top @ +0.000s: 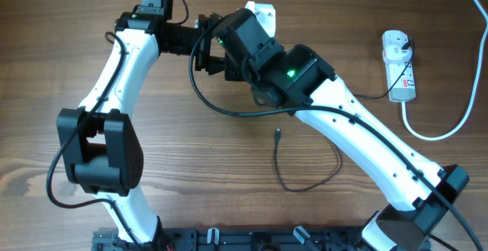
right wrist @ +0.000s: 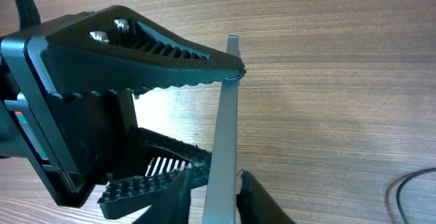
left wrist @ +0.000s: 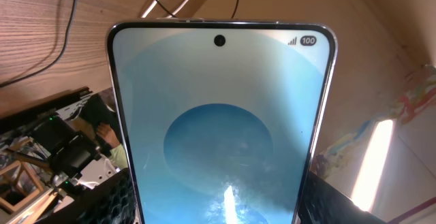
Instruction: Plug charger to phone and switch on socket
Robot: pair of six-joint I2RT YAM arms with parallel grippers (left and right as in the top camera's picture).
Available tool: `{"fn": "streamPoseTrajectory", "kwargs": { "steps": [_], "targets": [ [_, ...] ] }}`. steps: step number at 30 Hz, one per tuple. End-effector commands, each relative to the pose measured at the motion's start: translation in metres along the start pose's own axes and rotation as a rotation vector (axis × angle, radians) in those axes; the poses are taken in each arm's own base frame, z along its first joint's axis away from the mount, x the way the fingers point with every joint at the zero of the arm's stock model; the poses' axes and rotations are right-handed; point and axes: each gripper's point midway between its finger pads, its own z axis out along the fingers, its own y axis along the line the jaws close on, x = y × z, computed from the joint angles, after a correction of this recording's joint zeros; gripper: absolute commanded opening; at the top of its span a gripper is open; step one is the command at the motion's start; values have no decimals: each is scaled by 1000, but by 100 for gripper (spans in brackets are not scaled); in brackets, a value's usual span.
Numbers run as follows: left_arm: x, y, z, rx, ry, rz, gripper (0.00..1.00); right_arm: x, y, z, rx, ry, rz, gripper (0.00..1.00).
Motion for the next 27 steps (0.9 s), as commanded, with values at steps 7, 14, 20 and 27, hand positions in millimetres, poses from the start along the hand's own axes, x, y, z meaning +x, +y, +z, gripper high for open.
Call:
{"fn": "streamPoseTrajectory", "kwargs": {
  "steps": [7, 14, 20, 27],
  "targets": [
    [17, -10, -4, 21, 21, 57, 87, -4, 2, -2, 3, -16, 66, 6],
    [17, -10, -4, 21, 20, 58, 100, -10, -2, -7, -4, -30, 388, 4],
    [17, -10, -4, 21, 20, 57, 99, -10, -25, -33, 8, -8, 1189, 4],
    [17, -10, -4, 21, 20, 57, 93, -18, -19, -36, -38, -21, 1382, 4]
  ]
}}
